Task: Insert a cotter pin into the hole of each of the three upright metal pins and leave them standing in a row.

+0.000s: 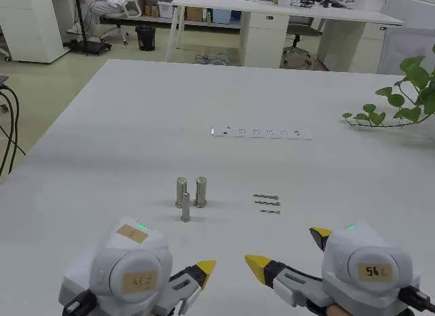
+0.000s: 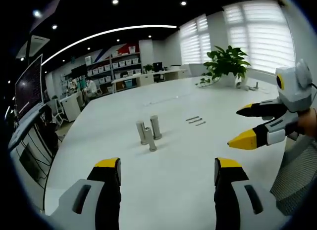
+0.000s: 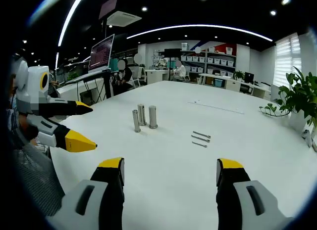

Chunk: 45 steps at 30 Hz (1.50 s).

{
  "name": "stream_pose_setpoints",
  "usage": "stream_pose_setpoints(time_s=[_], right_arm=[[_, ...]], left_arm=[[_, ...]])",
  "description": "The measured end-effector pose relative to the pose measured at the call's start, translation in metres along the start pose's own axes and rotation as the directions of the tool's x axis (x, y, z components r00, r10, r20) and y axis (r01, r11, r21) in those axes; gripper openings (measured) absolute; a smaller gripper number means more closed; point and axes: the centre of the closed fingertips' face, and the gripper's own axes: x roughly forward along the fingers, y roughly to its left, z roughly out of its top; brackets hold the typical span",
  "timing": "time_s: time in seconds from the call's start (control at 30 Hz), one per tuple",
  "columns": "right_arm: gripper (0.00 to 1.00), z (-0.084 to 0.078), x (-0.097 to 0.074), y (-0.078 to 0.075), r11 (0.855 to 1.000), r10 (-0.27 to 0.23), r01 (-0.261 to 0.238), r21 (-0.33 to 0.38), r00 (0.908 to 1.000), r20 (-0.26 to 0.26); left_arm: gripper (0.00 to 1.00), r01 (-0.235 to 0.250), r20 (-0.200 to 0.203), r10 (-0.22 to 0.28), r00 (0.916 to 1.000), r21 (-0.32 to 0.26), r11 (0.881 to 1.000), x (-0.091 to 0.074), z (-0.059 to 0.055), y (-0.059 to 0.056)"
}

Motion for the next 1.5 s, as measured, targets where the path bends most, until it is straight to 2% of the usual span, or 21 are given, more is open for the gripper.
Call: stream_pose_setpoints(time_s=[0.4,1.5], right_arm=[[0.72,-0.0011,0.0011,0.0049,1.000,0.021,-0.021,-0.006,0.9998,-0.007],[0.72,-0.0027,0.0009,0.0052,1.000,0.023,-0.023,-0.008,0.9997,-0.013]], left_arm=[[0.74,-0.002,-0.003,0.002,1.0000,0.001,1.000,0.0002,-0.0008,0.0006],[0.74,-0.017,0.004,0.017,0.9999,0.008,1.000,-0.0006,0.0014,0.0035]])
